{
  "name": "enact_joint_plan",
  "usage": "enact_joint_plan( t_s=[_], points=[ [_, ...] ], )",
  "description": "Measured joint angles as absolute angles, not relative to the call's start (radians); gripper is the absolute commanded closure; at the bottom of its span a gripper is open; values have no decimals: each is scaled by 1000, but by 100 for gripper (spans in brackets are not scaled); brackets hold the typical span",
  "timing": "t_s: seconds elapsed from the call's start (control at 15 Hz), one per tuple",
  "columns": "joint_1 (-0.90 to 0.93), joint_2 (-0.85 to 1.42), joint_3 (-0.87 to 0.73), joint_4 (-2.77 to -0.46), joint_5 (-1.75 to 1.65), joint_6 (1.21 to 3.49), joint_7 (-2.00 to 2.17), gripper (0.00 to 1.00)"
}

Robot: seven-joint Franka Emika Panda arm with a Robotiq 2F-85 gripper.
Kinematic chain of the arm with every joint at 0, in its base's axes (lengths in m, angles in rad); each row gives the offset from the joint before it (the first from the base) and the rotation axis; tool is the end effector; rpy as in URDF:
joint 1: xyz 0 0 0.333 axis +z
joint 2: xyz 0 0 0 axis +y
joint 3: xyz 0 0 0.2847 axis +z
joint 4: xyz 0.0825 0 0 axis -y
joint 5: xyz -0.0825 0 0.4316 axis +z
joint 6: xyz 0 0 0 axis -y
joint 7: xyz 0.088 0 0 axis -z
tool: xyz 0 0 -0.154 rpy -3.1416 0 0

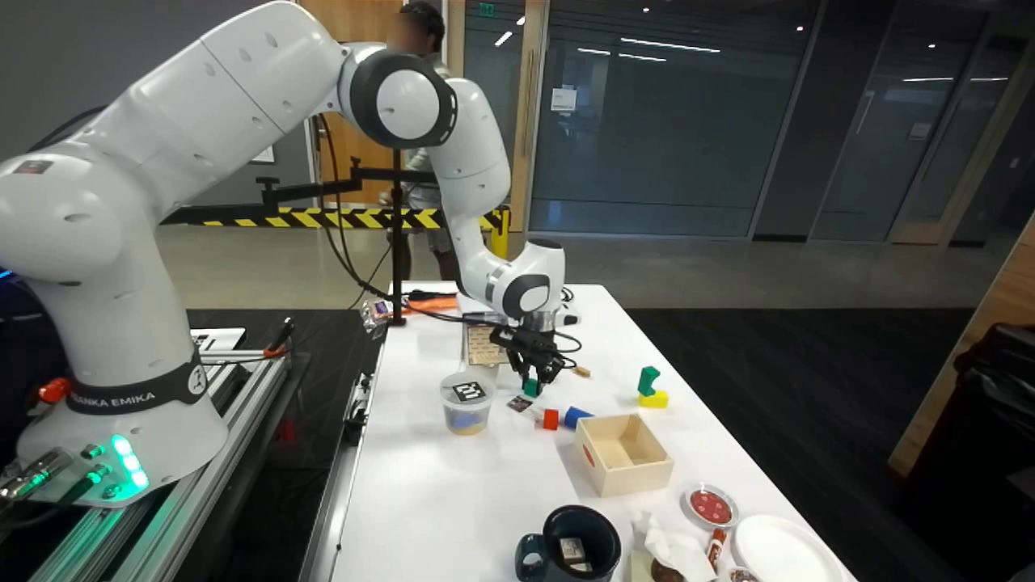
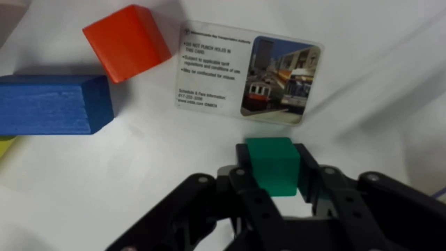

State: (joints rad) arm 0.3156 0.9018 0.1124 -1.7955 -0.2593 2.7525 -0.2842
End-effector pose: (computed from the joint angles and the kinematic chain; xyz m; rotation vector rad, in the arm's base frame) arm 0.5699 0.2746 -0.0547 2.8118 1.3650 0.1078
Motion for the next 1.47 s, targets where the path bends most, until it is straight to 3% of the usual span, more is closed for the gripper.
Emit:
enact_joint_plan(
  t_s=[0.73, 1.47],
  points=[
    [364, 887, 44, -1784, -259, 2754, -211, 91],
    [360, 728, -42, -1807, -259, 2831, -167, 91]
  ],
)
